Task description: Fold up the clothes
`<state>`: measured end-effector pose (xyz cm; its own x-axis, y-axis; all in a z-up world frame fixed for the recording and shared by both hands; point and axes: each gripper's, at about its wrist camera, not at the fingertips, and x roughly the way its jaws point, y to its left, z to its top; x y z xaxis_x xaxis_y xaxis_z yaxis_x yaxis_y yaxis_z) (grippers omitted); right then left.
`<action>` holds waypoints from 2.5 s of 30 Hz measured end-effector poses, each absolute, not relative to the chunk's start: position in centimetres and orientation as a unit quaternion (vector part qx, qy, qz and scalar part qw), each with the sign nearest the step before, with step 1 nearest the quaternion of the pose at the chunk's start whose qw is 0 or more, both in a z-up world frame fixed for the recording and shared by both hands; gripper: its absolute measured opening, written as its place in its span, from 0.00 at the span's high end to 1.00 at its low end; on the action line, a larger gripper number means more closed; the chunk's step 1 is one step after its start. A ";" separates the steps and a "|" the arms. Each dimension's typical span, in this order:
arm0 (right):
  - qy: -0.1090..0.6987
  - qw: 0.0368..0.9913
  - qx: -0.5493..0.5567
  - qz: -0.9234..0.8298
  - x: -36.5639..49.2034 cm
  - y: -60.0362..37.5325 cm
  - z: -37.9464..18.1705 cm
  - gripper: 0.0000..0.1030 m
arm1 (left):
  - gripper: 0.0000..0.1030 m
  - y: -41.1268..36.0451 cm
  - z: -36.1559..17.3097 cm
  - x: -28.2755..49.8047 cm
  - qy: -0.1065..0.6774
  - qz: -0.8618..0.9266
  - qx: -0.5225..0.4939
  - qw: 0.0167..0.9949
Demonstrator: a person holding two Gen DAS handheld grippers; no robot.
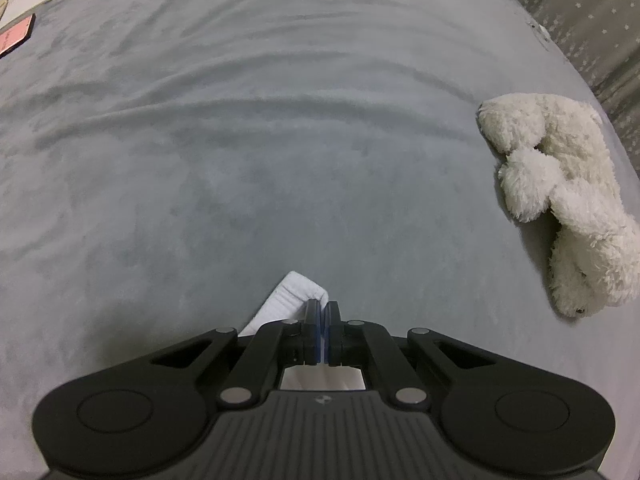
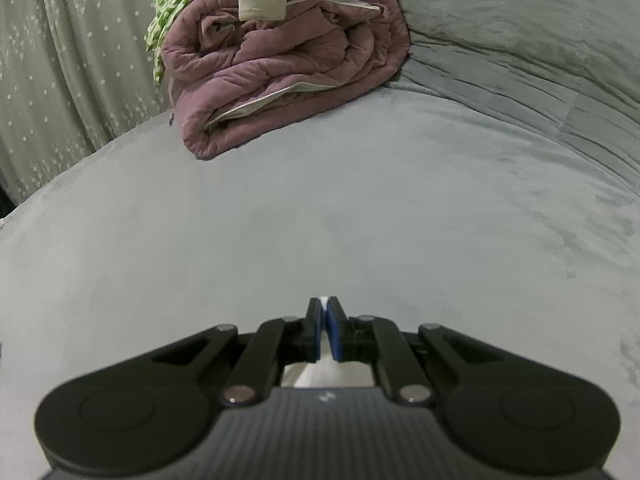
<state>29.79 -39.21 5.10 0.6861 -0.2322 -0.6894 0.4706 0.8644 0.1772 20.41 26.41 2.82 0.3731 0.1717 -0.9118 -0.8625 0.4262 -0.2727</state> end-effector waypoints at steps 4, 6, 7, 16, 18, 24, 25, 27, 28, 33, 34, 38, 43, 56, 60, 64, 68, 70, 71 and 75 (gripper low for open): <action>0.336 0.903 0.177 -0.199 29.8 -39.2 5.1 0.95 | 1.00 26.5 2.7 20.4 0.421 0.361 -0.404 0.727; 0.334 0.904 0.174 -0.203 30.0 -39.2 5.0 0.95 | 1.00 26.5 2.5 20.4 0.418 0.364 -0.405 0.727; 0.334 0.903 0.173 -0.206 30.3 -39.2 4.9 0.95 | 1.00 26.4 2.4 20.5 0.416 0.366 -0.405 0.727; 0.330 0.907 0.156 -0.211 31.8 -38.1 3.7 0.95 | 0.99 26.4 1.9 20.9 0.402 0.358 -0.412 0.735; 0.332 0.907 0.148 -0.213 32.1 -37.7 3.3 0.95 | 0.97 26.8 1.5 20.6 0.392 0.332 -0.432 0.741; 0.327 0.916 0.138 -0.190 31.6 -36.6 3.1 0.91 | 0.64 28.5 3.1 18.2 0.364 0.270 -0.468 0.759; 0.322 0.917 0.138 -0.190 31.2 -36.5 3.5 0.79 | 0.56 29.0 3.9 17.3 0.354 0.269 -0.469 0.763; 0.316 0.922 0.127 -0.182 30.4 -35.9 4.3 0.67 | 0.48 29.9 5.3 15.3 0.340 0.268 -0.467 0.771; 0.315 0.926 0.115 -0.174 29.8 -35.4 4.7 0.67 | 0.48 30.3 5.7 14.3 0.336 0.268 -0.466 0.773; 0.317 0.941 0.052 -0.104 27.1 -30.7 6.4 0.62 | 0.48 31.5 6.3 9.4 0.326 0.247 -0.471 0.781; 0.320 0.943 0.037 -0.081 26.4 -29.2 6.6 0.61 | 0.48 31.4 6.2 8.7 0.323 0.244 -0.477 0.780; 0.341 0.938 -0.037 0.037 24.5 -22.2 6.5 0.61 | 0.48 30.7 5.3 7.8 0.313 0.224 -0.486 0.785; 0.355 0.899 -0.169 0.191 22.7 -13.0 5.0 0.64 | 0.48 28.6 3.7 10.1 0.336 0.175 -0.423 0.823; 0.379 0.801 -0.297 0.357 24.9 0.0 2.4 0.91 | 0.98 26.5 1.8 12.4 0.384 0.171 -0.321 0.848; 0.365 0.803 -0.308 0.356 24.8 0.6 2.3 0.96 | 1.00 26.2 1.8 12.3 0.394 0.178 -0.300 0.851; 0.354 0.811 -0.315 0.342 24.3 1.1 2.2 0.93 | 1.00 25.9 2.1 12.5 0.404 0.178 -0.281 0.852; 0.360 0.817 -0.302 0.334 24.6 1.4 2.1 0.85 | 1.00 25.8 2.0 12.5 0.409 0.172 -0.268 0.855; 0.357 0.821 -0.305 0.326 24.6 1.6 2.0 0.82 | 1.00 25.8 2.1 12.5 0.412 0.170 -0.263 0.856; 0.355 0.823 -0.306 0.321 24.6 1.6 2.1 0.78 | 1.00 25.8 2.1 12.4 0.413 0.169 -0.263 0.855; 0.357 0.826 -0.308 0.310 24.9 1.6 2.1 0.72 | 1.00 25.9 2.2 12.3 0.418 0.165 -0.268 0.852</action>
<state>24.90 1.61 2.05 0.5538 0.2916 -0.7799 -0.7310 0.6188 -0.2876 12.33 25.90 2.23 0.5969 0.0571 -0.8002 -0.5050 0.8018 -0.3195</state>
